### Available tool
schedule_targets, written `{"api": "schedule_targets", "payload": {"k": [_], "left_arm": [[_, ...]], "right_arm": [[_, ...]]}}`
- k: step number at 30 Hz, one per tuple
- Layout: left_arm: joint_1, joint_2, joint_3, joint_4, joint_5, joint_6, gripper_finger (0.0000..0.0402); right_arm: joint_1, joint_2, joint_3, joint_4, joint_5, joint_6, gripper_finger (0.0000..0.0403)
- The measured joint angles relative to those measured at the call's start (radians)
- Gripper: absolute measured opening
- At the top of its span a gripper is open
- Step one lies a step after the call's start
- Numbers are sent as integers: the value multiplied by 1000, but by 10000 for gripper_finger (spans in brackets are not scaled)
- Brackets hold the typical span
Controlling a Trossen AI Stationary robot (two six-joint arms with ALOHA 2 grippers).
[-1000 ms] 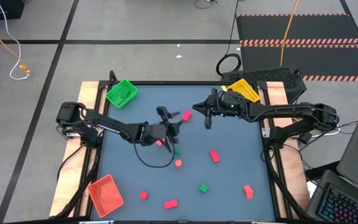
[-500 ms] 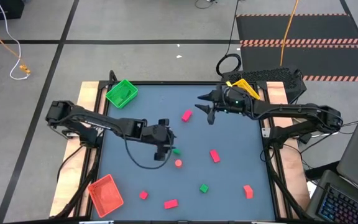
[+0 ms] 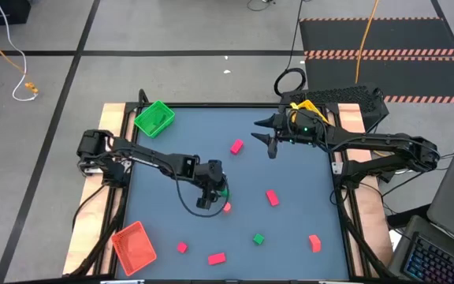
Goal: Sort & place blocks by color
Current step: Put the green block into the green bin
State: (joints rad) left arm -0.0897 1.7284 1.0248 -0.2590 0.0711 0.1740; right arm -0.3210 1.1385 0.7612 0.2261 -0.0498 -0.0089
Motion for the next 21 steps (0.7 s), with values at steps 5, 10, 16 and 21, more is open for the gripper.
{"api": "schedule_targets", "payload": {"k": [5, 10, 16, 21], "left_arm": [[-1, 37, 0, 53, 0, 30, 225], [4, 72, 0, 73, -1, 33, 225], [3, 117, 0, 111, -49, 47, 225], [4, 120, 0, 127, -73, 53, 208]], "right_arm": [[0, 0, 0, 0, 0, 4, 196], [0, 0, 0, -2, 0, 4, 196], [0, 0, 0, -9, 0, 4, 196], [0, 0, 0, -21, 0, 4, 196]]}}
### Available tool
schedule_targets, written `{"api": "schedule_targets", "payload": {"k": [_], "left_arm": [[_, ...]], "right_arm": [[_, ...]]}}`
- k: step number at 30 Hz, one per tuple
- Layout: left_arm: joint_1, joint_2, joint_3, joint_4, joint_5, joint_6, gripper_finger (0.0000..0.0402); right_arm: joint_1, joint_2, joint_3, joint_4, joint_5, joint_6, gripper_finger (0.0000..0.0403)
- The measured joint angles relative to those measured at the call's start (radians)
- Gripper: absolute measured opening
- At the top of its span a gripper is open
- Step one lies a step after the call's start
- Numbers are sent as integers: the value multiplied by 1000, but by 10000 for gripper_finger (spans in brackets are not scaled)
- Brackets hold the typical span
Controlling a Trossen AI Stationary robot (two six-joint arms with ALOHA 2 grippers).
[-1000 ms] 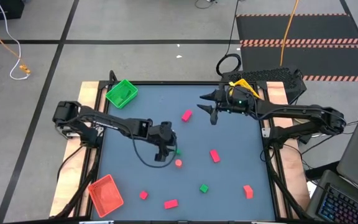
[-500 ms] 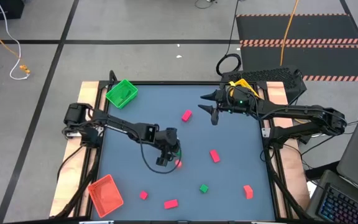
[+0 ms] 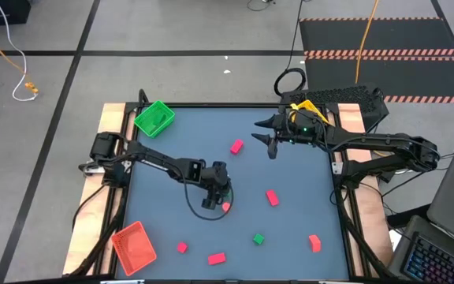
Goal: Sort & place blocks by color
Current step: Put the green block into the green bin
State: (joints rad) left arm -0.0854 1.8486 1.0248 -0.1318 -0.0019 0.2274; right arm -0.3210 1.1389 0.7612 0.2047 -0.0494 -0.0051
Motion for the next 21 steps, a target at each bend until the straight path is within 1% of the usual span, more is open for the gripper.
{"api": "schedule_targets", "payload": {"k": [2, 4, 6, 7, 10, 12, 15, 19, 21], "left_arm": [[1, -3, 0, -3, -13, 3, 180], [5, -7, 0, -7, -15, 8, 138], [10, -9, 0, -10, -14, 7, 86], [13, -9, 0, -13, -15, 7, 75], [20, -11, 0, -18, -15, 6, 75], [27, -27, 0, -50, -39, 7, 75], [44, -71, 0, -108, -114, 21, 75], [84, -169, 0, -206, -229, 18, 75], [121, -217, 0, -265, -311, -14, 75]], "right_arm": [[0, 0, 0, 0, 0, 0, 196], [0, 0, 0, -1, 0, -1, 196], [0, 0, 0, -1, 0, -1, 196], [0, 0, 0, -1, 0, -1, 196], [0, 0, 0, -1, 0, -2, 196], [0, 0, 0, -1, 0, -2, 196], [0, 0, 0, -1, 0, -3, 196], [0, 0, 0, -1, 0, -3, 196], [0, 0, 0, -1, 0, -3, 196]]}}
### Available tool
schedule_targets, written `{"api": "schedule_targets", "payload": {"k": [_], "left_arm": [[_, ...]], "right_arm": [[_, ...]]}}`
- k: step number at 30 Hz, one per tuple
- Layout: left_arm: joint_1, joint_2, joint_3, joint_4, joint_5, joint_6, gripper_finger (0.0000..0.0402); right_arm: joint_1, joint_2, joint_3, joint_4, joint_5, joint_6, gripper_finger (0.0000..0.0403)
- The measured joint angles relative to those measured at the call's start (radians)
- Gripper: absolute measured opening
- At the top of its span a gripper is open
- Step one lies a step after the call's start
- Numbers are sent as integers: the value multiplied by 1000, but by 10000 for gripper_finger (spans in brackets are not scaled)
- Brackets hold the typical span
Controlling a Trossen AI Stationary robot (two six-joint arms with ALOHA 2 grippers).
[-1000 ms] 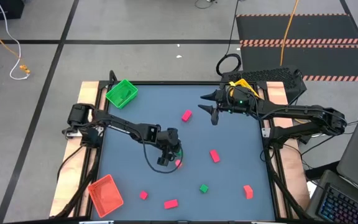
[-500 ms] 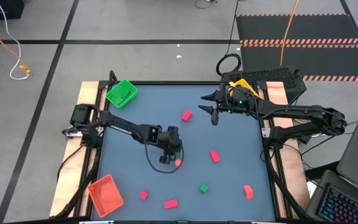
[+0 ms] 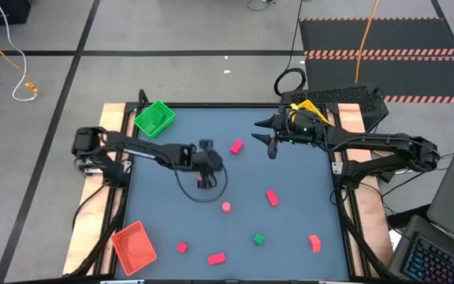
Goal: Sort & place blocks by color
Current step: Put the green block into the green bin
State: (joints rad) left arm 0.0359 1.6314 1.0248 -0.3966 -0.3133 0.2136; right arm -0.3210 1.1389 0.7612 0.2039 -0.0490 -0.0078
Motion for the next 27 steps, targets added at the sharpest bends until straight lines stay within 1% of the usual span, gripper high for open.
{"api": "schedule_targets", "payload": {"k": [2, 5, 6, 9, 11, 13, 17, 20, 23, 25, 27], "left_arm": [[46, -45, 0, -41, -93, -53, 75], [137, -97, 0, -158, -236, -175, 75], [172, -110, 0, -200, -260, -212, 75], [287, -147, 0, -284, -271, -255, 75], [365, -167, 0, -311, -269, -259, 75], [449, -182, 0, -332, -247, -252, 75], [624, -193, -1, -361, -156, -249, 75], [731, -193, -1, -356, -97, -245, 75], [804, -193, -1, -353, -54, -227, 75], [833, -193, -1, -354, -37, -224, 75], [847, -193, -1, -354, -33, -239, 88]], "right_arm": [[0, 0, 0, 0, 0, 0, 196], [0, 0, 0, -7, 0, 3, 196], [0, 0, 0, -10, 0, 3, 196], [0, 0, 0, -16, 0, 3, 196], [0, 0, 0, -17, 0, 3, 196], [0, 0, 0, -20, 0, 3, 196], [0, 0, 0, -24, 0, 3, 196], [0, 0, 0, -24, 0, 2, 196], [0, 0, 0, -24, 0, 1, 196], [0, 0, 0, -24, 0, 1, 196], [0, 0, 0, -23, 0, 0, 196]]}}
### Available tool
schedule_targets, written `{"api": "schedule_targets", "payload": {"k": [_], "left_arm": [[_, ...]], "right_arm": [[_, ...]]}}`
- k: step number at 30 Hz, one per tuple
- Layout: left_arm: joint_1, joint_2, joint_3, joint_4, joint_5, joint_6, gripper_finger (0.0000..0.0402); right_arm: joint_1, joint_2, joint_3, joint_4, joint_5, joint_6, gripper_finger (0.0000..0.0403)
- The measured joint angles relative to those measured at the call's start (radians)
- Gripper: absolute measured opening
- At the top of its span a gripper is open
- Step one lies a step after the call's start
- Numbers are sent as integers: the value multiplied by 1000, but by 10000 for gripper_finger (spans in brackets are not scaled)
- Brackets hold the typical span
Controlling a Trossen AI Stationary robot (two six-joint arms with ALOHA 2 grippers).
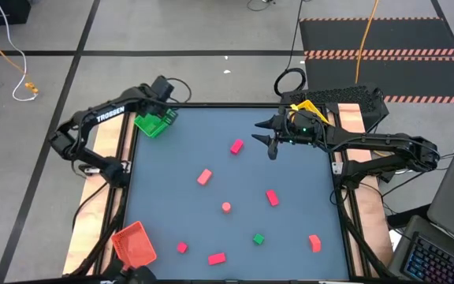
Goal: Sort & place blocks by color
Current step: Put the green block into the green bin, then put the orange block into the orange bin
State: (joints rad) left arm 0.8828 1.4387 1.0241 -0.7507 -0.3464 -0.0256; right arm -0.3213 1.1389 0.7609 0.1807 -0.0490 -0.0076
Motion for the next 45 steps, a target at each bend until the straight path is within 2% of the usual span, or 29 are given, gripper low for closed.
{"api": "schedule_targets", "payload": {"k": [9, 12, 15, 20, 22, 25, 31, 36, 40, 45], "left_arm": [[-25, 0, 0, -8, 22, -38, 269], [-54, 0, 0, -8, 50, -41, 307], [-104, 0, 0, -6, 91, -41, 327], [-235, 0, 0, -4, 242, -43, 321], [-303, 0, 0, -4, 300, -106, 312], [-414, 0, 0, -4, 312, -253, 296], [-639, 0, 0, 1, 236, -447, 275], [-779, 2, 0, 40, 140, -576, 275], [-853, 51, 1, 79, 85, -639, 275], [-893, 173, 0, 123, 76, -692, 275]], "right_arm": [[0, 0, 0, 0, 0, -1, 196], [0, 0, 0, 0, 0, -1, 196], [0, 0, 0, 1, 0, -2, 196], [0, 0, 0, 0, 0, -7, 196], [0, 0, 0, 0, 0, -7, 196], [0, 0, 0, 0, 0, -6, 196], [0, 0, 0, -20, 0, 1, 196], [0, 0, 0, -28, 0, 3, 196], [0, 0, 0, -17, 0, 3, 196], [0, 0, 0, -8, 0, 3, 196]]}}
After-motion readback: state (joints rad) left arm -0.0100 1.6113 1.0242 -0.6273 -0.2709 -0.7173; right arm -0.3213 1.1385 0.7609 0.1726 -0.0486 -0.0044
